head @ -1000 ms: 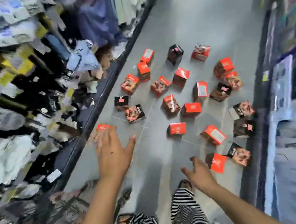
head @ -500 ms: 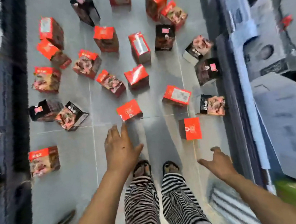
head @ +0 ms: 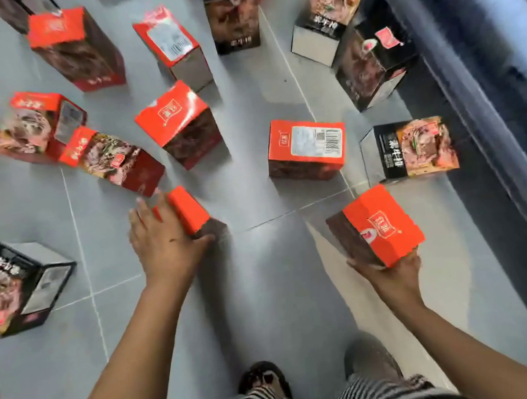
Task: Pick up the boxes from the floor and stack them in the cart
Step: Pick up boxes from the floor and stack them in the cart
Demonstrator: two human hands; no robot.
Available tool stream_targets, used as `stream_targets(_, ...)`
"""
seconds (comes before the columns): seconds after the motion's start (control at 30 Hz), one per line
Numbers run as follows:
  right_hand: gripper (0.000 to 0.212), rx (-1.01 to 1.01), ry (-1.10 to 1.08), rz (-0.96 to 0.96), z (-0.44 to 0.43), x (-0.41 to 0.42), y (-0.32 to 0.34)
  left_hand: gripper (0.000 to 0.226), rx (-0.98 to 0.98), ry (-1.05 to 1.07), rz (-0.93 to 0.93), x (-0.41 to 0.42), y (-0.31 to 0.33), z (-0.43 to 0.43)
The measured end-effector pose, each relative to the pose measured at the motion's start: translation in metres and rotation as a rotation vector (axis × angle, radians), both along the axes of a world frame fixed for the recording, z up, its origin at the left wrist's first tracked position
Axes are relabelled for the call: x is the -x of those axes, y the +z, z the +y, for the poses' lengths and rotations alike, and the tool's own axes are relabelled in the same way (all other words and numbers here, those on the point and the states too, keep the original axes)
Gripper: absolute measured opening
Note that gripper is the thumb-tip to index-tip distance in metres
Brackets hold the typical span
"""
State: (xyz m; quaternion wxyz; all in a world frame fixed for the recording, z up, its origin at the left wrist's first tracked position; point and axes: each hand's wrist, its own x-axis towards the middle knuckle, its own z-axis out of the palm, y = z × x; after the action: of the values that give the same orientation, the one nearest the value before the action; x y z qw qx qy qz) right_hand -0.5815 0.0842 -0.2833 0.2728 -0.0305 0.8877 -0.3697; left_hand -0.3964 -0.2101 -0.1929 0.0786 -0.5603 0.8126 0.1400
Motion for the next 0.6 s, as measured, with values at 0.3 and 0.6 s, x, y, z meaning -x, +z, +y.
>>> stream_targets(0.3,0.059,0.373,0.212,0.256,-0.066,0.034,-0.058,0.079,0.153,-0.119,0.081,0.034,-0.031,-0.032)
stream_targets(0.6,0.066,0.463,0.313,0.39,-0.095,0.031,-0.04,0.084,0.253,-0.238,-0.012,0.034,-0.039,-0.035)
